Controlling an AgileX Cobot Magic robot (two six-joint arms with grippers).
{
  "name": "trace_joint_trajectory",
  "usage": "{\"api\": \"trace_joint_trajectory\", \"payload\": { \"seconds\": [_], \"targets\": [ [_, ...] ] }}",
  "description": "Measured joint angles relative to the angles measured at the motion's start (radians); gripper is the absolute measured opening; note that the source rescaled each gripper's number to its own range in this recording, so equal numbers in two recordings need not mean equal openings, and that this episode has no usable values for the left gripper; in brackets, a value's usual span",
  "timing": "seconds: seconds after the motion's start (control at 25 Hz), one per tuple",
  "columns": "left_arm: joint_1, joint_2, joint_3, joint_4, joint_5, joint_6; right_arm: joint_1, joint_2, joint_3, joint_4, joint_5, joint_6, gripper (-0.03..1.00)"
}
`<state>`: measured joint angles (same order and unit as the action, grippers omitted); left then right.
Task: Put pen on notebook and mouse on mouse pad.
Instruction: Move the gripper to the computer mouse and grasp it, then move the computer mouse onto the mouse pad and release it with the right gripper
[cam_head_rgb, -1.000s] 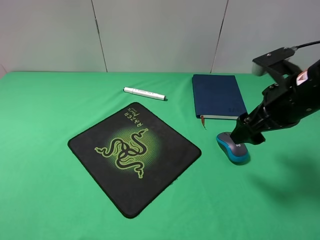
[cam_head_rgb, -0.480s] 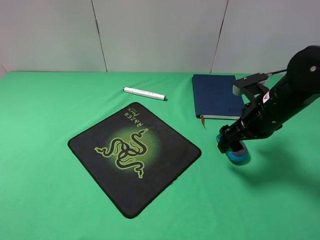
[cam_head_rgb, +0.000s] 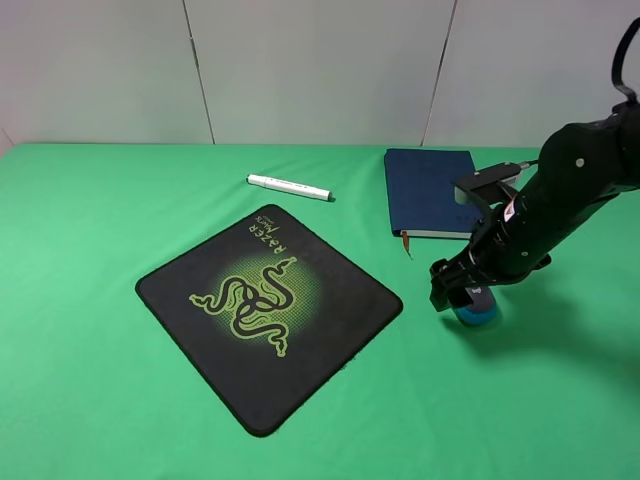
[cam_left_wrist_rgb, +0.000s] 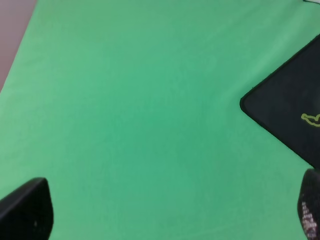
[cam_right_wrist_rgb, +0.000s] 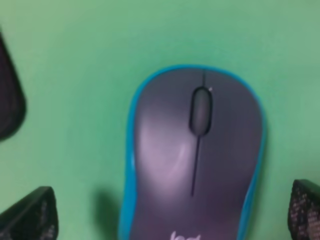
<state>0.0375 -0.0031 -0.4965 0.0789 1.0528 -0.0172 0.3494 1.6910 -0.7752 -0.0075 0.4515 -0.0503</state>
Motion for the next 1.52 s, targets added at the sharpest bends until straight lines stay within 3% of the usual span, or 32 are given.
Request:
{"api": "trace_joint_trajectory", "payload": {
  "seconds": [0.24,0.84,0.92,1.08,1.52],
  "targets": [
    [0.0,0.0,0.0,0.0,0.0,0.0,0.0,0.047,-0.014,-0.048,-0.037,0.05,1.0],
    [0.0,0.0,0.0,0.0,0.0,0.0,0.0,0.094,-0.014,-0.054,-0.07,0.061,1.0],
    [0.0,0.0,0.0,0.0,0.0,0.0,0.0,0.094,-0.014,-0.054,-0.07,0.061,0.9],
    [0.0,0.0,0.0,0.0,0.0,0.0,0.0,0.094,-0.014,-0.058,-0.069,0.061,0.57],
    [0.0,0.0,0.0,0.0,0.0,0.0,0.0,0.09,-0.014,-0.06,-0.058,0.061,0.56]
  ]
}}
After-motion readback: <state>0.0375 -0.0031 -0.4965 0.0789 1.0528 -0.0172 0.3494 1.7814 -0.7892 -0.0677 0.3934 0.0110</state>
